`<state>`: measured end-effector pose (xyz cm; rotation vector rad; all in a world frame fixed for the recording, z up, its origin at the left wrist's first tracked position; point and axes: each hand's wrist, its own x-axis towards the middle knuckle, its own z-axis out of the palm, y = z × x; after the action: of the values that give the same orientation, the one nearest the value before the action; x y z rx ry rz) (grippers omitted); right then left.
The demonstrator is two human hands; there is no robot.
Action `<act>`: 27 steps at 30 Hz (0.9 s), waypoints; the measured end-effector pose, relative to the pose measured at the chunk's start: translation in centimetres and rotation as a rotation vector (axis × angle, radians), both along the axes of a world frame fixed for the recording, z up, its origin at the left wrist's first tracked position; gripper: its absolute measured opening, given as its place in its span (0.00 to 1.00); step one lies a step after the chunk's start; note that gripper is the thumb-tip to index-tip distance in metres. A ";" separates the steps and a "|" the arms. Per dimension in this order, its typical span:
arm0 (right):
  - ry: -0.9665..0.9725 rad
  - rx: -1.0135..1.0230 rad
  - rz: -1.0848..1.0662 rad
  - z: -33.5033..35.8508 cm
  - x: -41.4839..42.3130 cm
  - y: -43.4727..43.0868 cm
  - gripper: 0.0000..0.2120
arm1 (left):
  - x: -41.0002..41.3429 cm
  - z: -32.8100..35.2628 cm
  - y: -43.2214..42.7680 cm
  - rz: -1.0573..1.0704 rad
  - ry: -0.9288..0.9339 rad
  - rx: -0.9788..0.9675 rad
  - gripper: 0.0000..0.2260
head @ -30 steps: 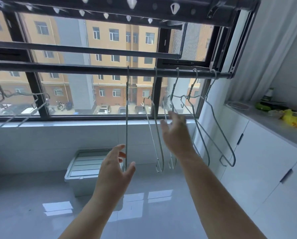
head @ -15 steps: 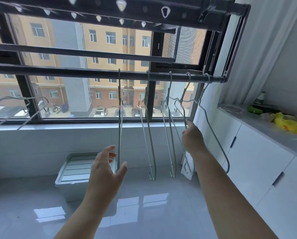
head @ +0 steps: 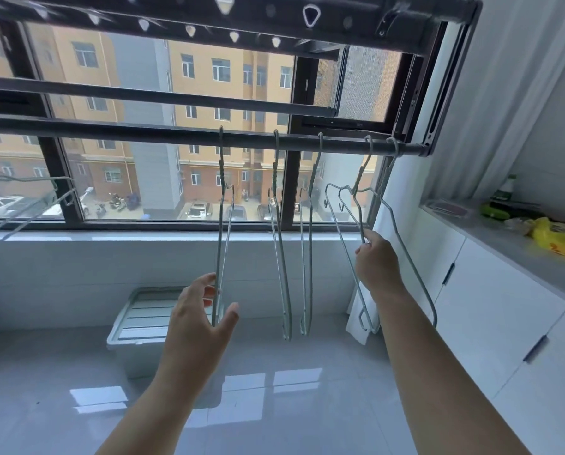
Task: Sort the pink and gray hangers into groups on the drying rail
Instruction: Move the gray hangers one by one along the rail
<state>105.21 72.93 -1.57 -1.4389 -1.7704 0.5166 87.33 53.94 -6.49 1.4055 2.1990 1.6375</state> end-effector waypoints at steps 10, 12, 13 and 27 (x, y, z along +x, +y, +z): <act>0.004 0.368 0.161 3.7 -4.4 -7.0 0.20 | -0.4 -0.2 -1.9 0.086 -0.022 0.056 0.19; 0.027 0.349 0.329 4.0 -6.8 -9.7 0.20 | -1.1 0.0 -2.8 0.105 -0.034 0.063 0.19; 0.024 0.331 0.417 4.0 -8.2 -11.1 0.20 | -1.7 0.2 -3.5 0.120 -0.031 0.066 0.20; -0.115 -0.027 0.910 1.1 -29.8 -22.7 0.17 | -22.3 4.9 -20.4 0.597 0.183 0.042 0.18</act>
<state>75.39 50.19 -0.45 -0.6044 -2.4753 0.9189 65.01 33.57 -1.60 0.9867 2.9116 1.7663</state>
